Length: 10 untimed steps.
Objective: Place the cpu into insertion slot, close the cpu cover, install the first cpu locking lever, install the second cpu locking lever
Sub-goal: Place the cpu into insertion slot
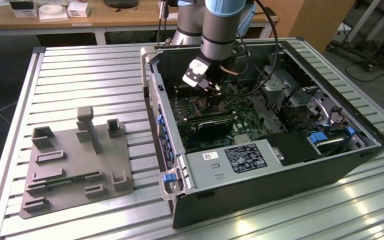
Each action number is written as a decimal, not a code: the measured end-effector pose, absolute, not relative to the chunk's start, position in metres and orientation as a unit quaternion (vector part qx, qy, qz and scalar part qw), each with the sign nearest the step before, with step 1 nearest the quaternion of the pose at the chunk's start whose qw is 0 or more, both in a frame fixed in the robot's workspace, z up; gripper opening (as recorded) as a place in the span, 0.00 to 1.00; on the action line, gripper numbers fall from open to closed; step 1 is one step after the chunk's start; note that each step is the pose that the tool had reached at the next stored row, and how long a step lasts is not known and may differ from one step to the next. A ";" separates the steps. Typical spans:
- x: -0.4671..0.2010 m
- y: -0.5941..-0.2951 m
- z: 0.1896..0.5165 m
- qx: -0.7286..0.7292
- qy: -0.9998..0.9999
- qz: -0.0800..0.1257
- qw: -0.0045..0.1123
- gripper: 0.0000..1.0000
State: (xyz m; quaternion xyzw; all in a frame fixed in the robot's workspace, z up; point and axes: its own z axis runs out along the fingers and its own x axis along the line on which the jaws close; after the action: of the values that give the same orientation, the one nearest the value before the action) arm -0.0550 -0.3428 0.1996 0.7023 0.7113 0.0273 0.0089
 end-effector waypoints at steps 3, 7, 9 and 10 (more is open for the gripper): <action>-0.055 -0.343 0.199 0.704 0.710 0.027 0.009 0.53; -0.053 -0.343 0.198 0.704 0.710 0.027 0.009 0.53; -0.053 -0.343 0.198 0.704 0.710 0.027 0.009 0.53; -0.053 -0.343 0.198 0.704 0.710 0.027 0.009 0.53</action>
State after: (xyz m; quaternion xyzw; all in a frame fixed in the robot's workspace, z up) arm -0.0532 -0.3427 0.1976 0.7037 0.7099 0.0274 0.0090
